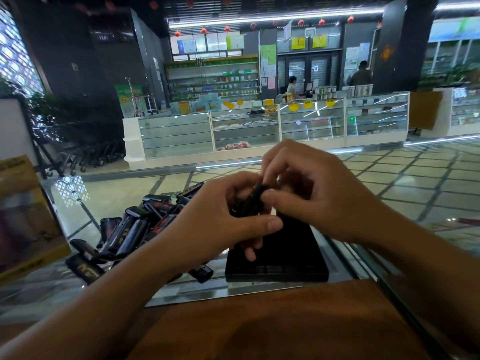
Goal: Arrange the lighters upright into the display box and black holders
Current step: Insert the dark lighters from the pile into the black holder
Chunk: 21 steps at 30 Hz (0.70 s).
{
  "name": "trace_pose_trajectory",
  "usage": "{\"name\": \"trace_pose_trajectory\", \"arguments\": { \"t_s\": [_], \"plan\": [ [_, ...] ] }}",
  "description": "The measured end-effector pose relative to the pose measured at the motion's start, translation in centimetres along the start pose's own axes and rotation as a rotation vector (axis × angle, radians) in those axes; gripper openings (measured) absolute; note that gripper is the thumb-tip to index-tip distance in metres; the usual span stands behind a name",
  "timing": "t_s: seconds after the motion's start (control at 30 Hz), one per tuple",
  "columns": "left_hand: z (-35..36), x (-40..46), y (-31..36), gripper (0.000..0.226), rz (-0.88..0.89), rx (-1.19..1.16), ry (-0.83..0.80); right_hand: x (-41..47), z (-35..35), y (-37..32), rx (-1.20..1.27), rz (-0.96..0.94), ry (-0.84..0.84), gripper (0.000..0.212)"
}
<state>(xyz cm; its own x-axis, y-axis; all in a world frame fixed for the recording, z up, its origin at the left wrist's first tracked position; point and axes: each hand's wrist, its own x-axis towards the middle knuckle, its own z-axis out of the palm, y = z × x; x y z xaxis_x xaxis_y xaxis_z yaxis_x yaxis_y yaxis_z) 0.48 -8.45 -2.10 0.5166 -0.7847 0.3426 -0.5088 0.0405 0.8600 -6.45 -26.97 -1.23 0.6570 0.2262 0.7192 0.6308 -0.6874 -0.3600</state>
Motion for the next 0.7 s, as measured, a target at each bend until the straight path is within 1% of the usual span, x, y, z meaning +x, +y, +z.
{"name": "trace_pose_trajectory", "arguments": {
  "t_s": [0.07, 0.13, 0.2, 0.33, 0.43, 0.47, 0.53, 0.6, 0.7],
  "plan": [
    [-0.1, 0.0, -0.3, 0.029, -0.004, 0.034, -0.007, 0.0, -0.7, 0.2, 0.171, 0.116, 0.11, 0.014],
    [-0.1, 0.0, -0.5, 0.023, -0.006, 0.074, -0.02, 0.2, -1.4, 0.7, 0.244, 0.212, 0.206, 0.014],
    [-0.1, 0.0, -0.5, 0.021, -0.006, 0.085, -0.035, 0.2, -1.7, 1.1, 0.263, 0.279, 0.222, 0.015],
    [0.0, 0.1, -0.5, 0.027, 0.014, 0.1, -0.071, 0.2, -1.6, 0.8, 0.416, 0.3, 0.183, 0.006],
    [0.1, 0.2, -0.5, 0.026, 0.014, 0.145, -0.077, 0.1, -1.6, 0.7, 0.381, 0.291, 0.151, 0.02],
    [0.1, 0.2, -0.6, 0.026, 0.01, 0.157, -0.079, 0.1, -1.6, 0.6, 0.355, 0.285, 0.145, 0.022],
    [0.0, 0.2, -0.8, 0.025, 0.022, 0.197, -0.066, 0.1, -1.5, 0.4, 0.315, 0.287, 0.154, 0.021],
    [-0.3, 0.4, -1.2, 0.019, 0.06, 0.289, -0.037, 0.1, -1.5, 0.3, 0.296, 0.304, 0.166, 0.019],
    [-0.7, 0.6, -1.6, 0.013, 0.089, 0.366, 0.007, 0.1, -1.6, 0.4, 0.301, 0.331, 0.148, 0.016]
  ]
}}
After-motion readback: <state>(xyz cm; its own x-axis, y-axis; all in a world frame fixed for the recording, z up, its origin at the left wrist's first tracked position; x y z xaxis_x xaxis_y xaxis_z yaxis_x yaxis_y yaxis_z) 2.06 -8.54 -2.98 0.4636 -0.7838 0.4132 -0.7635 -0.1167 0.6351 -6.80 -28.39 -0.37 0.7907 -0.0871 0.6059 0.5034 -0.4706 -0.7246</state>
